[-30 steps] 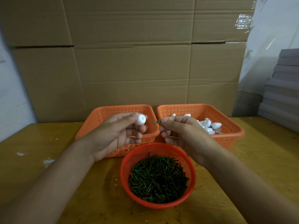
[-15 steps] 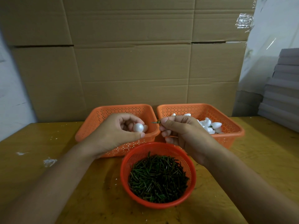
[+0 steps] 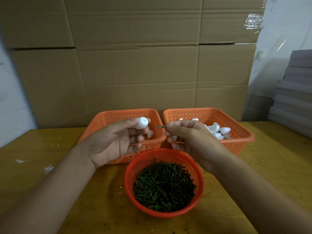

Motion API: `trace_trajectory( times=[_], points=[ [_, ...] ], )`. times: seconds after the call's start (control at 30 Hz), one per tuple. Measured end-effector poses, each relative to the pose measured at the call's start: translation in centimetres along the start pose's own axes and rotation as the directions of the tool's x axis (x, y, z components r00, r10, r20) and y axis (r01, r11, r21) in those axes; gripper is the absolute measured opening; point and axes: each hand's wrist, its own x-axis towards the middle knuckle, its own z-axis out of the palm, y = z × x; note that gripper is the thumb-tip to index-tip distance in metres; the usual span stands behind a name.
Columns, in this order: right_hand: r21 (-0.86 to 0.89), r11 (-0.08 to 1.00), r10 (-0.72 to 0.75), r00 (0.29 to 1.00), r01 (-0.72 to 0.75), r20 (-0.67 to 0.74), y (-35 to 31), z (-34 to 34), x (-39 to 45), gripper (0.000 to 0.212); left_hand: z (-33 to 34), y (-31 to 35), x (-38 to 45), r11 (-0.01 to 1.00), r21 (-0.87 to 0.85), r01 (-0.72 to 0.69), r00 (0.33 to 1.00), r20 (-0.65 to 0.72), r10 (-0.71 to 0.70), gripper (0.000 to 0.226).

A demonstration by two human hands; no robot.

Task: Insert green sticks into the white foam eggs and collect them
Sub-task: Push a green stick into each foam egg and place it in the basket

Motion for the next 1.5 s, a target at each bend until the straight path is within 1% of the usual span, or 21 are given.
trace_trajectory(
  times=[0.03, 0.1, 0.17, 0.23, 0.37, 0.5, 0.6, 0.73, 0.83, 1.03, 1.2, 1.37, 1.5],
  points=[
    [-0.003, 1.000, -0.001, 1.000, 0.001, -0.001, 0.0, 0.0, 0.0, 0.033, 0.0, 0.0, 0.0, 1.000, 0.027, -0.011, 1.000, 0.001, 0.011, 0.051],
    [-0.018, 1.000, -0.019, 1.000, 0.018, -0.010, 0.0, -0.1, 0.0, 0.031, 0.0, -0.1, 0.0, 0.990, 0.134, -0.046, 0.999, -0.004, 0.047, 0.048],
    [-0.077, 0.994, -0.078, 0.996, 0.075, -0.034, 0.1, -0.1, -0.1, 0.027, 0.2, -0.2, -0.1, 0.963, 0.259, -0.081, 0.995, -0.026, 0.091, 0.041],
    [-0.141, 0.978, -0.159, 0.986, 0.151, -0.053, 0.1, 0.0, -0.2, 0.024, 0.3, -0.3, 0.0, 0.934, 0.340, -0.110, 0.988, -0.066, 0.140, 0.037],
    [-0.198, 0.954, -0.246, 0.966, 0.226, -0.080, 0.2, 0.1, -0.2, 0.020, 0.8, -0.6, 0.1, 0.895, 0.419, -0.151, 0.973, -0.098, 0.210, 0.038],
    [-0.215, 0.949, -0.257, 0.962, 0.233, -0.092, 0.2, 0.0, -0.2, 0.019, 1.0, -0.8, 0.1, 0.842, 0.510, -0.178, 0.954, -0.122, 0.275, 0.032],
    [-0.232, 0.943, -0.265, 0.960, 0.239, -0.088, 0.1, 0.0, -0.1, 0.022, 1.1, -0.9, 0.2, 0.825, 0.533, -0.188, 0.941, -0.144, 0.307, 0.029],
    [-0.262, 0.935, -0.271, 0.958, 0.239, -0.094, 0.3, 0.1, -0.1, 0.021, 1.2, -0.8, 0.1, 0.822, 0.537, -0.191, 0.942, -0.134, 0.306, 0.032],
    [-0.279, 0.929, -0.284, 0.952, 0.244, -0.112, 0.5, 0.2, -0.1, 0.024, 1.4, -0.7, 0.0, 0.819, 0.540, -0.192, 0.943, -0.130, 0.307, 0.030],
    [-0.356, 0.902, -0.304, 0.944, 0.243, -0.127, 1.2, 0.6, 0.1, 0.016, 2.1, -0.9, -0.1, 0.814, 0.545, -0.201, 0.940, -0.128, 0.318, 0.027],
    [-0.383, 0.888, -0.329, 0.933, 0.254, -0.143, 1.6, 0.9, 0.2, 0.016, 2.2, -1.0, 0.0, 0.812, 0.546, -0.206, 0.931, -0.146, 0.335, 0.030],
    [-0.381, 0.898, -0.293, 0.946, 0.222, -0.139, 1.7, 1.1, 0.1, 0.019, 2.1, -1.0, 0.0, 0.804, 0.555, -0.213, 0.928, -0.142, 0.344, 0.027],
    [-0.364, 0.912, -0.247, 0.961, 0.188, -0.123, 1.8, 1.0, 0.1, 0.019, 1.8, -0.9, 0.1, 0.795, 0.571, -0.203, 0.933, -0.132, 0.334, 0.031]
  ],
)
